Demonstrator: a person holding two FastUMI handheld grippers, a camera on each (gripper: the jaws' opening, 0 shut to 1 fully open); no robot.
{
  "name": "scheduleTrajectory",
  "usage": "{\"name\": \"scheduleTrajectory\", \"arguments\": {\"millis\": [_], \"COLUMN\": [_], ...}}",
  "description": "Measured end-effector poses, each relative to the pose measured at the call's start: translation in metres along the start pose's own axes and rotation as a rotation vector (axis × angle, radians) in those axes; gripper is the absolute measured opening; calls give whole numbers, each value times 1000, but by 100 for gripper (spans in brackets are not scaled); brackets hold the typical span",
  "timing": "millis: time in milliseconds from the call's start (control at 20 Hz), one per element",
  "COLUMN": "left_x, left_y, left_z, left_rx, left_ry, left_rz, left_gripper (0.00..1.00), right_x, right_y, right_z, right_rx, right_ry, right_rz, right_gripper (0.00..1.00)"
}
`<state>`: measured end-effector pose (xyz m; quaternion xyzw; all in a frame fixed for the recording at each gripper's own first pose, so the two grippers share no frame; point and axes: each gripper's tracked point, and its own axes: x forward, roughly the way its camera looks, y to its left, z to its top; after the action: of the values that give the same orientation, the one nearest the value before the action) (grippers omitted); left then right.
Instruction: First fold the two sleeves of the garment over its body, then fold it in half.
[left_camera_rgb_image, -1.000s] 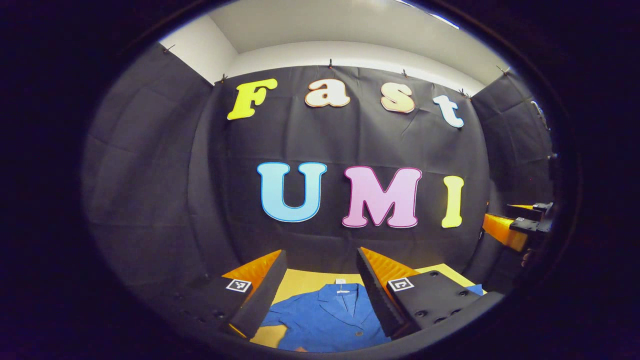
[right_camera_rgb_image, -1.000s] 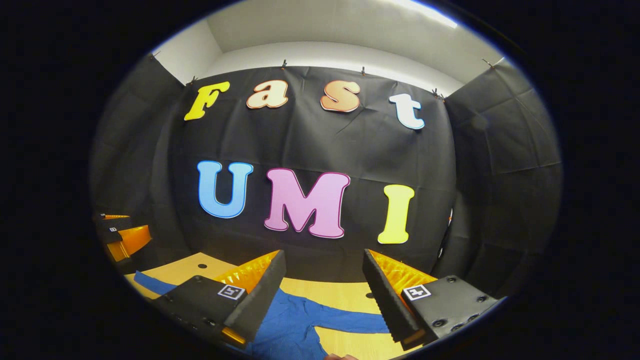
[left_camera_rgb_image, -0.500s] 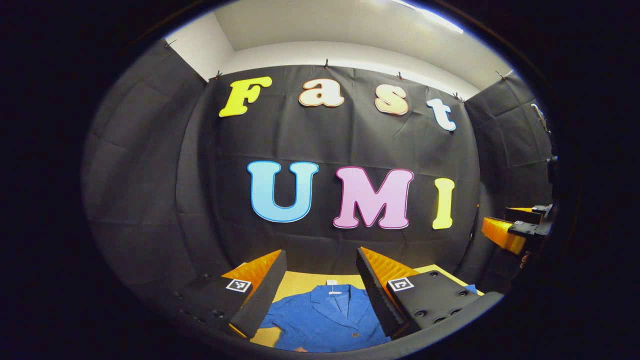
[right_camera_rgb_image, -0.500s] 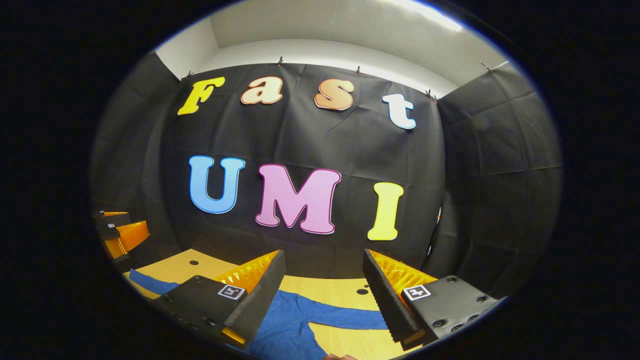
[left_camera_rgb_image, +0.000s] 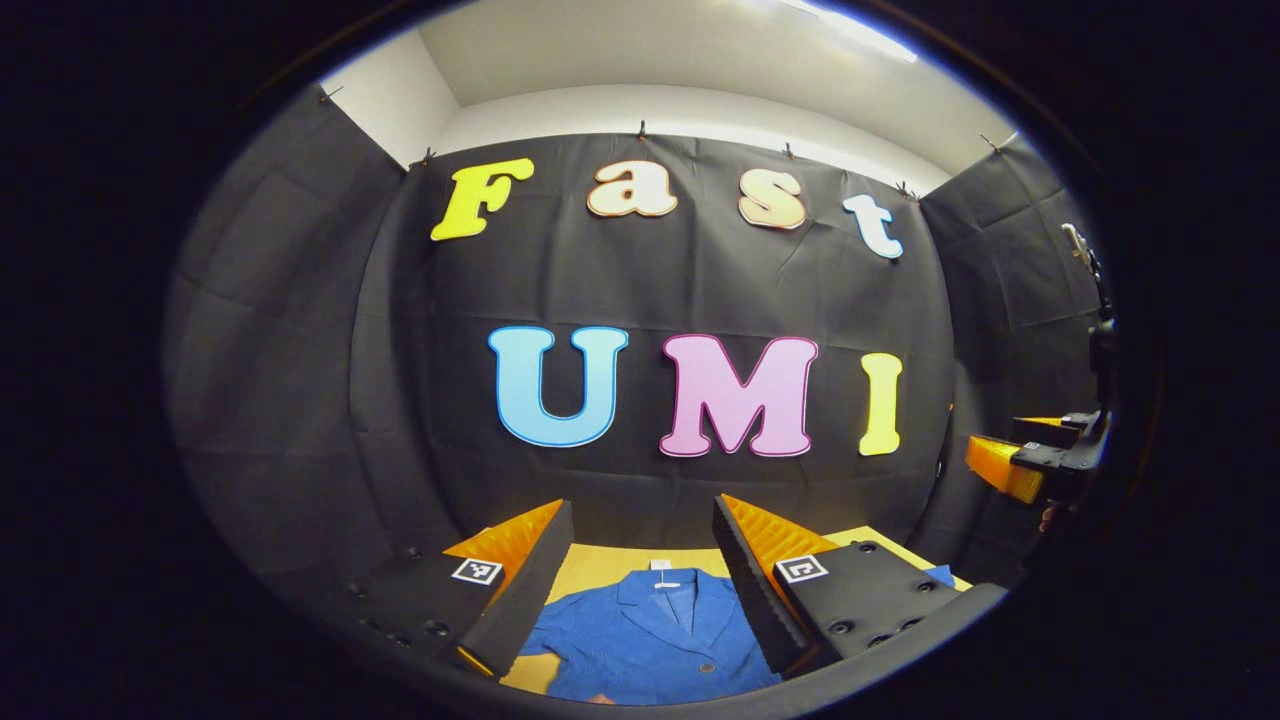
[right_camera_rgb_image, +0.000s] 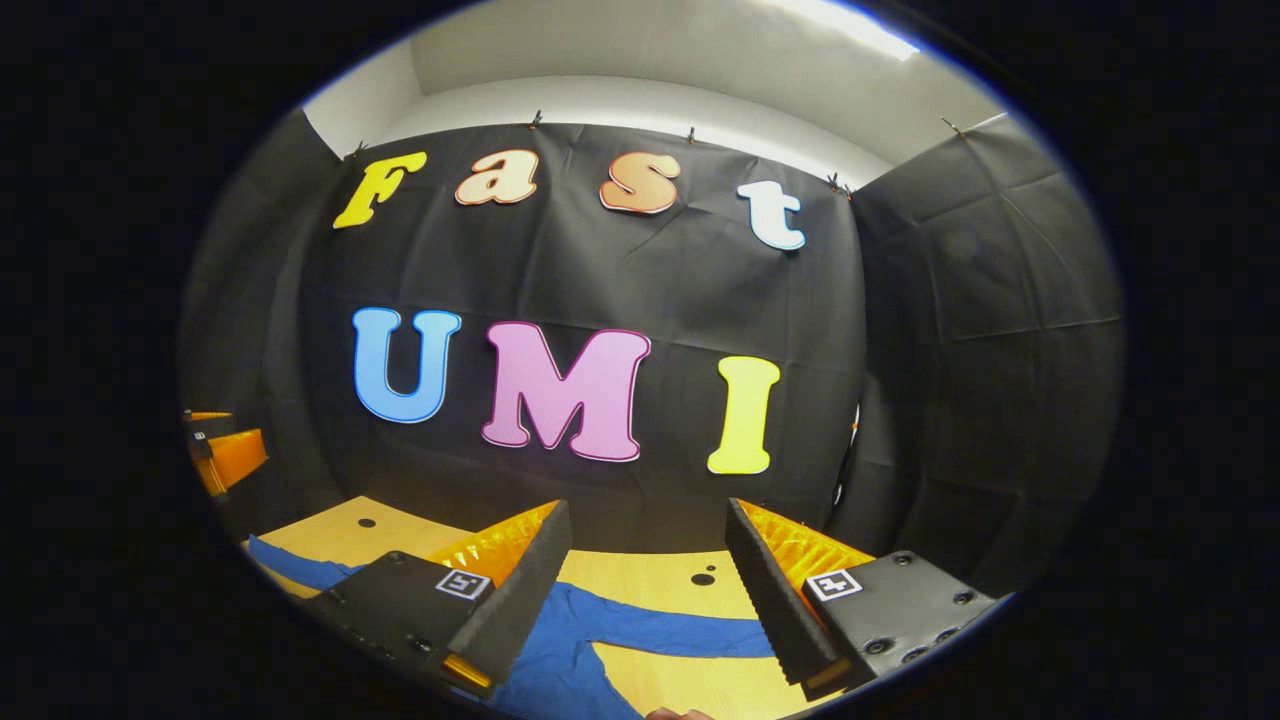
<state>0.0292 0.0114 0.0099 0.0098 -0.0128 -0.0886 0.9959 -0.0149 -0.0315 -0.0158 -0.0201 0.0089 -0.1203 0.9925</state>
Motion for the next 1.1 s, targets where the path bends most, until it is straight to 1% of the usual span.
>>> {"name": "scheduleTrajectory", "arguments": {"millis": [200,550,600,650,1100], "left_x": [0,1,2,2,0], "left_y": [-6,-19,-21,-22,-31], "left_z": [-1,-1,0,0,-4], "left_rx": [4,13,12,12,25], "left_ry": [6,1,2,3,8], "left_rz": [-2,-30,-33,-34,-46], "left_gripper": [82,81,81,81,82], "right_x": [1,-1,-1,-1,-3], "right_y": [-6,-10,-10,-12,-23], "right_z": [-3,-3,-3,-5,-12], "right_rx": [-17,-41,-40,-42,-58], "right_ry": [-2,-15,-16,-19,-24], "right_rz": [-4,-3,-1,-2,-20], "right_gripper": [93,93,98,93,93]}}
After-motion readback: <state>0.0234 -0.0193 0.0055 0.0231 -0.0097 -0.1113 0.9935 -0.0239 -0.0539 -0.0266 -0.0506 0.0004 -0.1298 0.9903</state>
